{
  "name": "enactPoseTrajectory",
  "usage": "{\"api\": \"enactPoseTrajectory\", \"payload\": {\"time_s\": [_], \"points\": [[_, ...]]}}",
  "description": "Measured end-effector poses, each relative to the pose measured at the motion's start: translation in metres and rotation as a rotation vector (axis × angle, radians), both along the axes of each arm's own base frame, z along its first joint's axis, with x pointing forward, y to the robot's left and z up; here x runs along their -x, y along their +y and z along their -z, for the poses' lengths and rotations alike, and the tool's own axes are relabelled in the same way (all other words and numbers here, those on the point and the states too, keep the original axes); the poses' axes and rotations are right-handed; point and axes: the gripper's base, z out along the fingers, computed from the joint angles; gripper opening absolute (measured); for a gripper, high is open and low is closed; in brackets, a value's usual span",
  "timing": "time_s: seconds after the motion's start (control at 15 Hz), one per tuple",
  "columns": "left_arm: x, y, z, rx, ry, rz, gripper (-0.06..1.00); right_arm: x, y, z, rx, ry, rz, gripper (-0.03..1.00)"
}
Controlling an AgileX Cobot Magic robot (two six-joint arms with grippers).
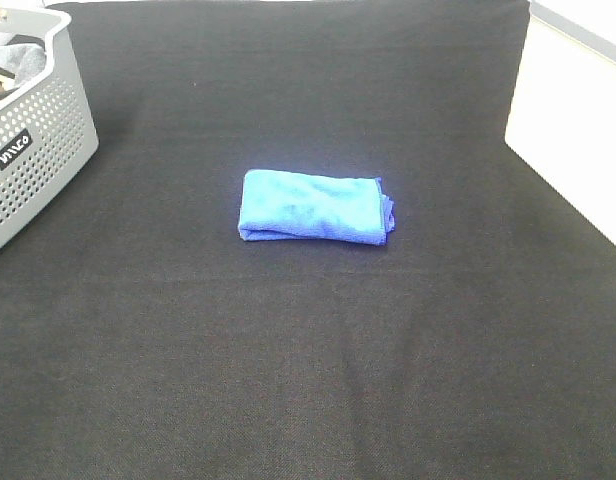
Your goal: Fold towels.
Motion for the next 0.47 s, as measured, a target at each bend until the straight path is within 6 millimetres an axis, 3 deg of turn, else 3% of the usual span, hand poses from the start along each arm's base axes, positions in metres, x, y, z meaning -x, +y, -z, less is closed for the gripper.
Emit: {"api": "enactPoseTrajectory", "payload": {"time_s": [0.47], "points": [[0.0002,0.0,0.0,0.0,-0.001,0.0,0.55,0.0,0.0,0.0,-0.001,0.0,0.0,0.69]]}}
